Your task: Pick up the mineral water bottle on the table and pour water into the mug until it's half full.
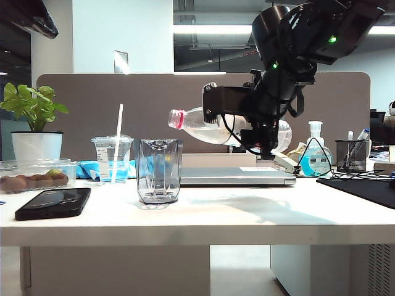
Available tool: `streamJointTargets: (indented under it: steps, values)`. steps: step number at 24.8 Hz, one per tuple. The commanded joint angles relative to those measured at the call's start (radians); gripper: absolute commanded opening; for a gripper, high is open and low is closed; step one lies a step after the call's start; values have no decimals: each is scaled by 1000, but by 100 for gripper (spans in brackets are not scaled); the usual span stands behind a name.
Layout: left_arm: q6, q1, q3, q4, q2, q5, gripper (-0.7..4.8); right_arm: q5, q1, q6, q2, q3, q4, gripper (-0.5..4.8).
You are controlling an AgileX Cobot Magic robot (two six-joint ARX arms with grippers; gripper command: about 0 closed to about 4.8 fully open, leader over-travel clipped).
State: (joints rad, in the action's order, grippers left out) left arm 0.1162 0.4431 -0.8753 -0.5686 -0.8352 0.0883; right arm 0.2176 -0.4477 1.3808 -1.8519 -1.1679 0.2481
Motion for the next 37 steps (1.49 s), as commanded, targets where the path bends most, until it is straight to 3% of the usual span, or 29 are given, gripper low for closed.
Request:
streamJointTargets:
  steps: [1, 9, 25, 37]
  values:
    - [0, 0, -1, 7, 3, 2, -5, 16, -2, 29, 7, -10, 47, 248]
    - [0, 0, -2, 1, 3, 2, -5, 99, -2, 42, -48, -107, 31, 257]
    - [7, 0, -2, 2, 3, 2, -5, 72, -26, 221, -53, -123, 55, 257]
    - [8, 0, -1, 0, 3, 2, -5, 122, -26, 351, -53, -123, 54, 257]
